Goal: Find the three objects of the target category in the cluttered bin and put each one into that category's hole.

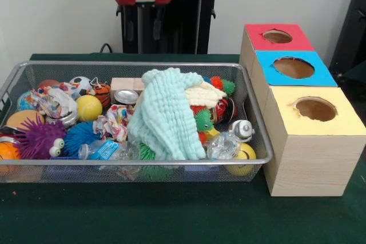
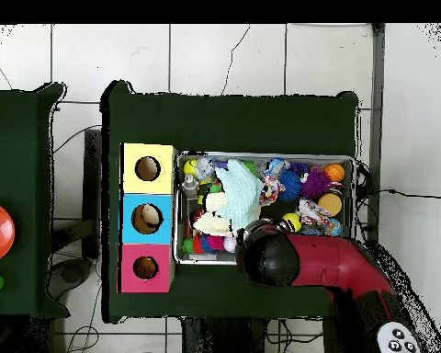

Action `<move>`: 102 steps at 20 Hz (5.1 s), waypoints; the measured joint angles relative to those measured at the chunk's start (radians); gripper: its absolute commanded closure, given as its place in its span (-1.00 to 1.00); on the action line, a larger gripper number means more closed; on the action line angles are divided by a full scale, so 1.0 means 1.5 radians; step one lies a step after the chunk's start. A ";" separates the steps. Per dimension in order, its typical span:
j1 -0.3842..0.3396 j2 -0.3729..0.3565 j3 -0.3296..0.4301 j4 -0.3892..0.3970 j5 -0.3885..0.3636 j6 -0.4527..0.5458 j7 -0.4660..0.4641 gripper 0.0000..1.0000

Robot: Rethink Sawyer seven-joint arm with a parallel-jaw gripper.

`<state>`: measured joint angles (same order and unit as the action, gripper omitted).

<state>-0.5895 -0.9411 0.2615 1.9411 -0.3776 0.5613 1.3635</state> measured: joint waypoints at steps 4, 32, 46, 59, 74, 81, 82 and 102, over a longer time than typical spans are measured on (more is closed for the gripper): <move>-0.029 -0.012 0.024 -0.002 -0.005 0.028 0.000 -1.00; -0.215 0.214 0.083 -0.042 -0.314 -0.134 0.000 -1.00; -0.143 0.232 0.066 -0.048 -0.341 -0.196 0.000 -1.00; -0.152 0.239 0.072 -0.067 -0.341 -0.197 0.000 -1.00; -0.165 0.283 0.106 -0.119 -0.340 -0.209 0.000 -1.00; -0.140 0.304 0.090 -0.130 -0.341 -0.252 0.000 -1.00; -0.137 0.304 0.086 -0.130 -0.341 -0.255 0.000 -1.00; -0.062 0.286 -0.021 -0.123 -0.340 -0.291 0.000 -1.00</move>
<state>-0.6822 -0.5122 0.2306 1.7563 -0.8880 0.1242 1.3633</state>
